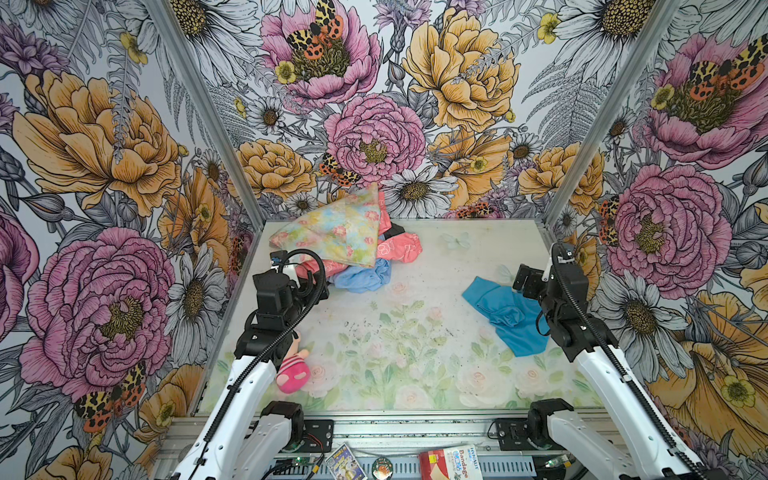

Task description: Pick out a specific cloth from the pile

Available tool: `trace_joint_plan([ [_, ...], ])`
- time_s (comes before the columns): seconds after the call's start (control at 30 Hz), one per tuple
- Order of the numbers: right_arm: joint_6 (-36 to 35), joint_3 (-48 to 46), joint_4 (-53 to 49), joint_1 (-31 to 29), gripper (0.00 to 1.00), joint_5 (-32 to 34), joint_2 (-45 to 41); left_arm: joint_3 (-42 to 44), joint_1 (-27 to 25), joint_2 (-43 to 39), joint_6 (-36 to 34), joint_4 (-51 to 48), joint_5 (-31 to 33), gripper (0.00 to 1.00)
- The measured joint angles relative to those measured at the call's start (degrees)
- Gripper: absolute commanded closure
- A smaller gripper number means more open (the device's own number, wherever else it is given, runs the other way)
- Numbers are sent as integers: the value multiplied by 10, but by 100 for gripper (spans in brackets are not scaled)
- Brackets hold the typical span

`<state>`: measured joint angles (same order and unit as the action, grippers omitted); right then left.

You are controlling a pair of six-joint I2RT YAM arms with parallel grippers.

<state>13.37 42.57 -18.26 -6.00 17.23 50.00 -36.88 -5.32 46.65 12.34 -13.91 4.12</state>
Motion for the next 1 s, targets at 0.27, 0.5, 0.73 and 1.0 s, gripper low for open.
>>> trace_joint_plan([
  [0.27, -27, -161, 136, 0, 1, -37, -49, 173, 37, -70, -50, 141, 18, 1],
  [0.5, -41, -200, 239, 0, 1, -40, -6, 198, 57, 5, -82, 241, 30, 1],
  [0.73, -58, -214, 324, 2, 0, -40, 69, 198, 71, 175, -94, 377, 34, 1],
  [1.0, -70, -222, 392, 26, 0, -43, 118, 169, 82, 286, -94, 469, 29, 1],
])
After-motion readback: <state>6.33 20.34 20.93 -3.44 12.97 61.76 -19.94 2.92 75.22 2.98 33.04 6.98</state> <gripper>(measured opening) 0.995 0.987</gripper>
